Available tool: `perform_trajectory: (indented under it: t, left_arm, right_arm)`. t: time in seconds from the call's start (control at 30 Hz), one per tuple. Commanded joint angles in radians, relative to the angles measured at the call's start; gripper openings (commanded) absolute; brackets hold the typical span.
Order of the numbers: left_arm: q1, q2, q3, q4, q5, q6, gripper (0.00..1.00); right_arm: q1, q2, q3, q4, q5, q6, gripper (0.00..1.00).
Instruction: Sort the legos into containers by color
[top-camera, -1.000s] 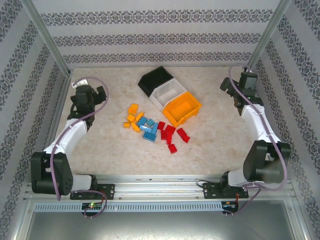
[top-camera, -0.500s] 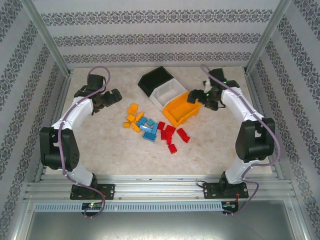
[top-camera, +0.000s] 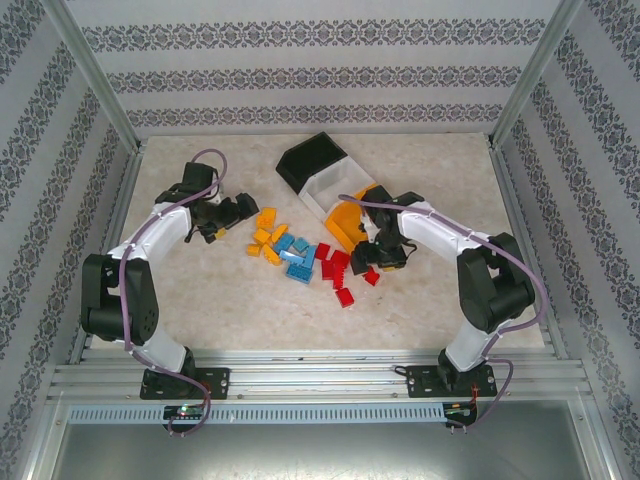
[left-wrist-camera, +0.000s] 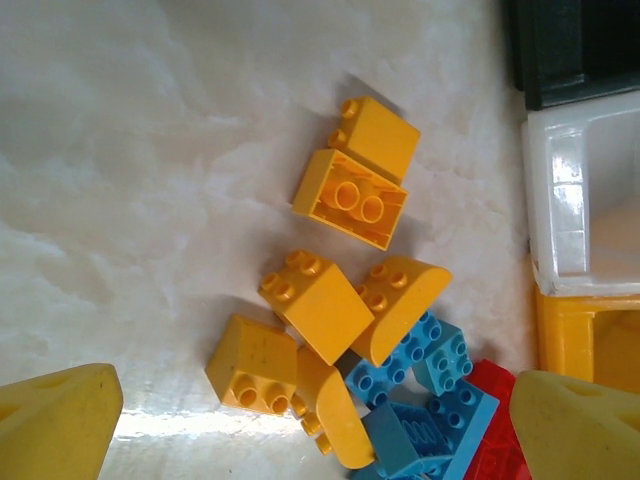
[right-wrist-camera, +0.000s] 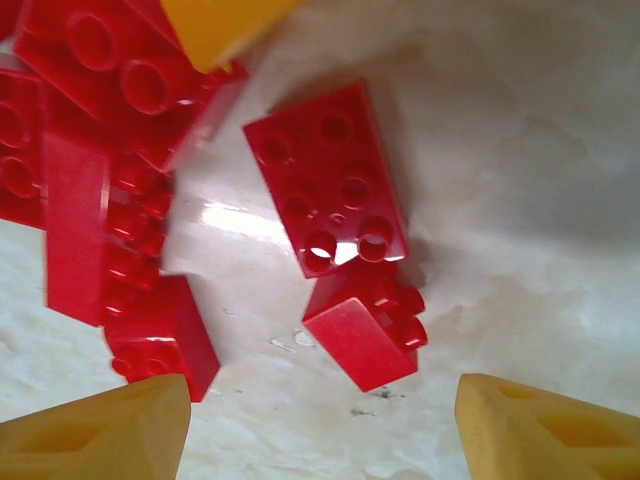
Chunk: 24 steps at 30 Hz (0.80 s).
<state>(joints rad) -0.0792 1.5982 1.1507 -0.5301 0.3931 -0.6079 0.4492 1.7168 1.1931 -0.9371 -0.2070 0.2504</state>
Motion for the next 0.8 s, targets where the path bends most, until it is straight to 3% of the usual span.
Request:
perform_trajectory:
  t: [0.0,0.2,0.77]
  left_arm:
    - [-0.028,-0.007,-0.008,0.031,0.023,-0.020,1.00]
    - [-0.056,-0.019,-0.029,0.035,0.012,-0.044,1.00]
    - [-0.058,-0.093,-0.061,-0.018,-0.013,-0.050,1.00]
  right_arm:
    - [-0.001,-0.020,-0.038,0.022,0.039,-0.025,0.69]
    - [-0.005,0.024,-0.051,0.057,0.026,-0.043,0.61]
    - [-0.009,0.111,-0.038,0.078,0.036,-0.057,0.52]
